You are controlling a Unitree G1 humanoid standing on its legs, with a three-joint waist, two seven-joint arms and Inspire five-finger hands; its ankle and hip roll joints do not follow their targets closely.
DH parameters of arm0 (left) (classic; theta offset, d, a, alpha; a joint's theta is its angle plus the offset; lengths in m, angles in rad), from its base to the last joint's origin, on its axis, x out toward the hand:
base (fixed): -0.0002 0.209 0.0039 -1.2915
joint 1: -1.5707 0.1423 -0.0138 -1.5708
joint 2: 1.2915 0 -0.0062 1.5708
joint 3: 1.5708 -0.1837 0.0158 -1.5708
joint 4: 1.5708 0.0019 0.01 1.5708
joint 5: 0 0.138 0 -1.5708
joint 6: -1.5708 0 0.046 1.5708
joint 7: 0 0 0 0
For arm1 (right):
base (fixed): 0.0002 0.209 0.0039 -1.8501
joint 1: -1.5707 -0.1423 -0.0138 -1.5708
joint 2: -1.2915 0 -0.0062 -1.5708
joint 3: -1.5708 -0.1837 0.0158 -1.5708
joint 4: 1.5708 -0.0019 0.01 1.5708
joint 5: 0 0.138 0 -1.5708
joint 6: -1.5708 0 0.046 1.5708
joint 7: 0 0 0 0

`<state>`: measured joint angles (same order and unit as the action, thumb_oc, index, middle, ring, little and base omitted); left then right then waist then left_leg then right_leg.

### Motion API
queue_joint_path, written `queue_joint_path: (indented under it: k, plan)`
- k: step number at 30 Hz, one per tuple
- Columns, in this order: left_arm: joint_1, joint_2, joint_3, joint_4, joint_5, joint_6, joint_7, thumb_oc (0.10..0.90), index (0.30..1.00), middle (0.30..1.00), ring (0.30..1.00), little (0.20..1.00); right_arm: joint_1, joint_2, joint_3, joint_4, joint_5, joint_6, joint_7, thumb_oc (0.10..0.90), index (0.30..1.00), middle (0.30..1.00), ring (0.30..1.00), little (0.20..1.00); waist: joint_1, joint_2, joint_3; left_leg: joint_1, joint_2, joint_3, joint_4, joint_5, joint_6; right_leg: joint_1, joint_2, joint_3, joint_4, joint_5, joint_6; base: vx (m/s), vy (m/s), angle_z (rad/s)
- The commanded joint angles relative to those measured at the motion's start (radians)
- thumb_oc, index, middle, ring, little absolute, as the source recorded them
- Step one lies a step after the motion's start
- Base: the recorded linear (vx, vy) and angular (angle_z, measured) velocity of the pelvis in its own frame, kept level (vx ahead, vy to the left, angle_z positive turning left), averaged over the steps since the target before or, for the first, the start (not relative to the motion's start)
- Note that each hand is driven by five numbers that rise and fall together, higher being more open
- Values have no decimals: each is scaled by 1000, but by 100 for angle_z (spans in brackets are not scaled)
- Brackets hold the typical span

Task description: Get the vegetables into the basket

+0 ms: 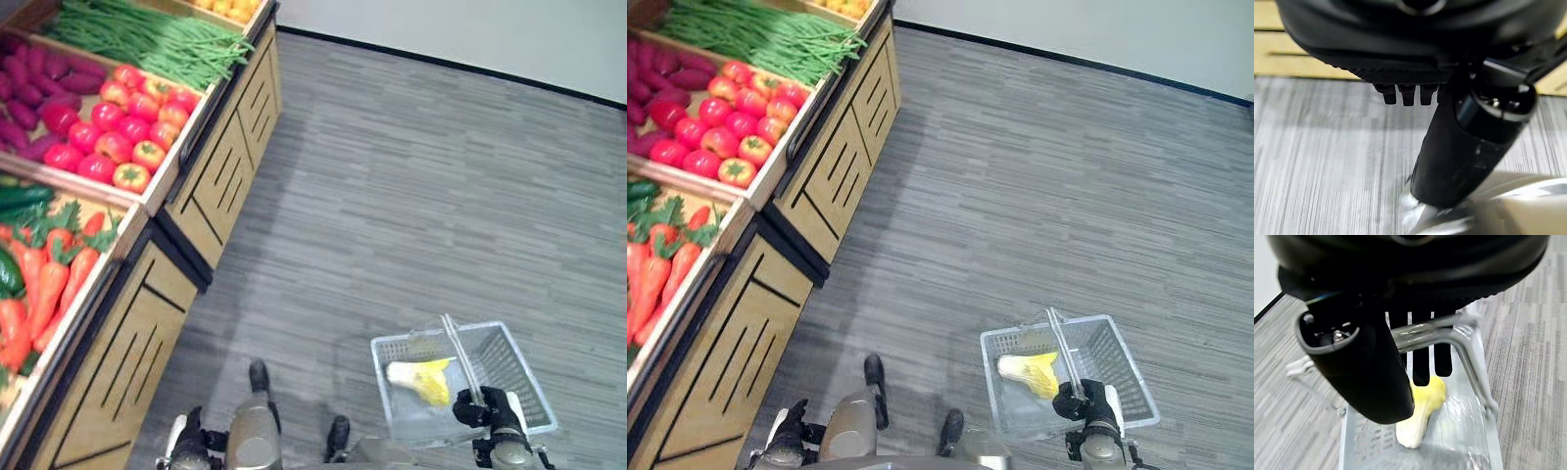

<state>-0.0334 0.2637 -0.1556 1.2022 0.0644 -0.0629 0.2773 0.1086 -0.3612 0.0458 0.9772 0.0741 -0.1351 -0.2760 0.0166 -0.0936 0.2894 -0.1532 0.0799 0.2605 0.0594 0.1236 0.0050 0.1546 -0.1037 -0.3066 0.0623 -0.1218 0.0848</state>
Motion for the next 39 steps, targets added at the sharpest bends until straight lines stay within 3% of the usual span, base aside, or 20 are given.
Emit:
queue_joint_path:
  k: [1, 4, 7, 9, 12, 16, 19, 22, 27, 28, 29, 30, 32, 33, 34, 35, 39]
  plan:
    - [-40, 24, -15, -28, 39, -32, 11, 900, 1000, 1000, 1000, 1000, -34, -79, -46, -103, 2, -64, -40, 400, 300, 300, 300, 300, 43, -2, -4, -9, 46, -6, 78, -73, -80, -84, -79, 73, 88, 36, 84, 61, 91, 19]
    - [-52, 35, -16, -29, 36, -35, 13, 900, 1000, 1000, 1000, 1000, -53, -72, -33, -99, 0, -60, -42, 400, 300, 300, 300, 300, 50, -13, -2, -16, 36, -2, 93, -97, -70, -94, -92, 75, 99, 47, 93, 83, 114, 7]
    - [-52, 49, -19, -46, 37, -34, 19, 900, 1000, 1000, 1000, 1000, -82, -60, -9, -99, -7, -57, -40, 400, 300, 300, 300, 300, 67, -25, 11, 12, 13, 15, 94, -137, -36, -149, -124, 80, 238, 129, 124, 98, 159, 8]
    - [-51, 57, -14, -53, 33, -32, 23, 900, 1000, 1000, 1000, 1000, -93, -55, 1, -95, -11, -57, -37, 400, 300, 300, 300, 300, 67, -16, 18, 39, 8, 6, 71, -141, -23, -198, -118, 98, 324, 176, 128, 89, 109, -10]
    - [-51, 60, -14, -59, 30, -34, 29, 900, 1000, 1000, 1000, 1000, -106, -53, 13, -78, -10, -57, -36, 400, 300, 300, 300, 300, 60, -4, 26, 76, 5, -15, 32, -136, -17, -253, -89, 128, 354, 181, 121, 108, 34, 17]
    - [-50, 56, -17, -46, 41, -41, 42, 900, 1000, 1000, 1000, 1000, -107, -58, 16, -58, -1, -67, -38, 400, 300, 300, 300, 300, 33, 8, 32, 135, -5, -84, -15, -137, -33, -311, -46, 203, 207, 141, 107, 199, -81, 41]
    - [-47, 48, -16, -36, 42, -50, 44, 900, 1000, 1000, 1000, 1000, -75, -69, 5, -80, 0, -72, -37, 400, 300, 300, 300, 300, -8, -2, 26, 178, -13, -173, -12, -170, -59, -342, -41, 329, 45, 185, 125, 308, -180, 88]
    - [-36, 44, 2, -22, 21, -55, 50, 900, 1000, 1000, 1000, 1000, -67, -78, 6, -51, -9, -73, -31, 400, 300, 300, 300, 300, -7, -17, 19, 165, -12, -224, 35, -184, -75, -298, -32, 298, 53, 170, 105, 210, -292, 151]
    - [-33, 48, 14, -41, -19, -63, 57, 900, 1000, 1000, 1000, 1000, -80, -109, 10, -10, -10, -75, -30, 400, 300, 300, 300, 300, 3, -12, 23, 120, 3, -305, 97, -169, -103, -277, -1, 249, 82, 119, 63, 97, -235, 108]
    - [-42, 43, 9, -50, -37, -63, 61, 900, 1000, 1000, 1000, 1000, -89, -127, -1, 32, -2, -73, -34, 400, 300, 300, 300, 300, 2, -10, 32, 74, 11, -273, 173, -157, -113, -249, -13, 195, 88, 98, 46, 38, -146, 50]
    - [-43, 43, 9, -50, -37, -63, 61, 900, 1000, 1000, 1000, 1000, -90, -126, -1, 32, -2, -73, -34, 400, 300, 300, 300, 300, -1, -11, 30, 70, 10, -275, 171, -154, -113, -252, -15, 193, 86, 100, 47, 29, -224, 104]
    - [-53, 38, -4, -62, -33, -58, 64, 900, 1000, 1000, 1000, 1000, -78, -128, -17, 44, 8, -73, -42, 400, 300, 300, 300, 300, -26, -6, 38, 46, 78, -95, 192, -108, -115, -214, -32, 118, 80, 86, 42, -12, -102, 105]
    - [-64, 41, 0, -61, -30, -52, 66, 900, 1000, 1000, 1000, 1000, -63, -118, -34, 59, 27, -72, -52, 400, 300, 300, 300, 300, -58, -3, 27, 63, 183, 122, 173, -63, -129, -194, -43, 48, 64, 81, 40, 50, -92, 147]
    - [-69, 41, -5, -58, -19, -49, 70, 900, 1000, 1000, 1000, 1000, -53, -110, -42, 74, 36, -72, -58, 400, 300, 300, 300, 300, -74, 5, 19, 93, 220, 215, 150, -64, -154, -168, -45, 15, 57, 59, 52, 98, -35, 145]
    - [-76, 40, -6, -50, -12, -45, 72, 900, 1000, 1000, 1000, 1000, -47, -104, -45, 79, 39, -70, -59, 400, 300, 300, 300, 300, -78, 8, 13, 95, 235, 266, 141, -45, -159, -159, -48, -7, 51, 62, 52, 131, -13, 151]
    - [-83, 37, -11, -42, 0, -42, 75, 900, 1000, 1000, 1000, 1000, -39, -100, -47, 85, 40, -69, -61, 400, 300, 300, 300, 300, -81, 14, 8, 100, 240, 284, 125, -32, -169, -146, -49, -28, 51, 55, 53, 92, 30, 95]
    - [-76, 36, -22, -44, 14, -41, 74, 900, 1000, 1000, 1000, 1000, -34, -89, -41, 89, 33, -62, -54, 400, 300, 300, 300, 300, -68, 30, -6, 113, 194, 217, 60, -42, -163, -140, -62, -43, 70, 46, 65, 72, 60, 45]
